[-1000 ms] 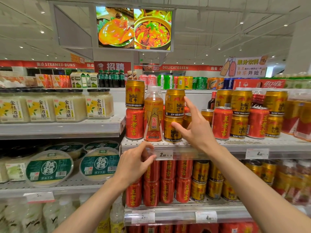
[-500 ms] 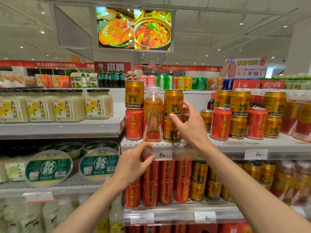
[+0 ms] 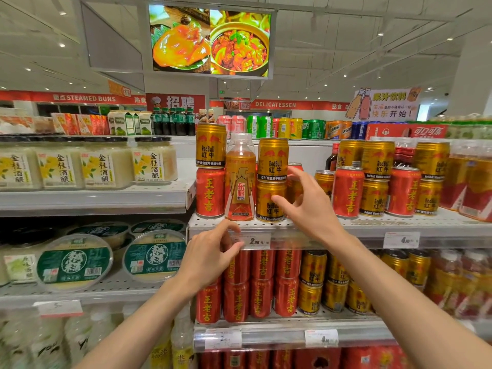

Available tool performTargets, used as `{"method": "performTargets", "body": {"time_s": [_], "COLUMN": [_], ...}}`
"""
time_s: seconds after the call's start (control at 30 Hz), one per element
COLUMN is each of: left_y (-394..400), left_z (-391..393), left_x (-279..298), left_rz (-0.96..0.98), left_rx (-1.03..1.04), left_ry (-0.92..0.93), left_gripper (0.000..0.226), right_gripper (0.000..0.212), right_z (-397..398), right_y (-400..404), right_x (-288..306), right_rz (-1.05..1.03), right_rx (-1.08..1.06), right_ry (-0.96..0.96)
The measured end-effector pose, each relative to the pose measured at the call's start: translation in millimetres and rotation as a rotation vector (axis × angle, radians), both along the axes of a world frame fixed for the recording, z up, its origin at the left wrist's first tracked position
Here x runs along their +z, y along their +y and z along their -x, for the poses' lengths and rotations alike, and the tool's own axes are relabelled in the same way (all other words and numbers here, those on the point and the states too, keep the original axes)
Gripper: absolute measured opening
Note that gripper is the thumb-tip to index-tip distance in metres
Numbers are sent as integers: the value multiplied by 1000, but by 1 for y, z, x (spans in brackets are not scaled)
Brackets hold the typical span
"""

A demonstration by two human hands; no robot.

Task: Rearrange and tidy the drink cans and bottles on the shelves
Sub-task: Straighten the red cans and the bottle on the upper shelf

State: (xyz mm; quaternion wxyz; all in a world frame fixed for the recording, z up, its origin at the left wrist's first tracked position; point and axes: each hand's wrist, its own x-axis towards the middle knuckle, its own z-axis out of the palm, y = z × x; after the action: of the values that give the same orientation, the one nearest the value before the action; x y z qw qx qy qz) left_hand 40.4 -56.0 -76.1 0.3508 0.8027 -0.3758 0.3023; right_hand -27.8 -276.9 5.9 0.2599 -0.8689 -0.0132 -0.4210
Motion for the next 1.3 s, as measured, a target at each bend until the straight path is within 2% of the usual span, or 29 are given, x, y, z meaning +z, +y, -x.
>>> {"method": "performTargets", "body": {"time_s": [0.13, 0.27, 0.4, 0.8, 1.0, 1.17, 1.3], "left_y": [-1, -1, -1, -2, -4, -3, -3], "left_z": [0, 0, 1, 2, 3, 2, 0], "left_x": [0, 0, -1, -1, -1, -2, -4], "left_rz": [1, 7, 5, 3, 17, 16, 31], "left_rx": [-4, -2, 6, 21, 25, 18, 14], "left_ry": [0, 3, 3, 10, 15, 10, 9], "left_gripper": [26, 27, 28, 27, 26, 28, 27], "right_gripper": [59, 71, 74, 70, 68, 56, 74], "right_z": [6, 3, 2, -6, -3, 9, 9], "right_y": [3, 11, 17, 28, 23, -4, -35], "right_x": [-27, -38, -41, -49, -44, -38, -37], "right_rz": [104, 58, 45, -53, -7, 61, 22], "right_rx": [-119, -179, -232, -234, -214, -212, -282], "right_ry": [-43, 23, 17, -19, 11, -89, -31]}}
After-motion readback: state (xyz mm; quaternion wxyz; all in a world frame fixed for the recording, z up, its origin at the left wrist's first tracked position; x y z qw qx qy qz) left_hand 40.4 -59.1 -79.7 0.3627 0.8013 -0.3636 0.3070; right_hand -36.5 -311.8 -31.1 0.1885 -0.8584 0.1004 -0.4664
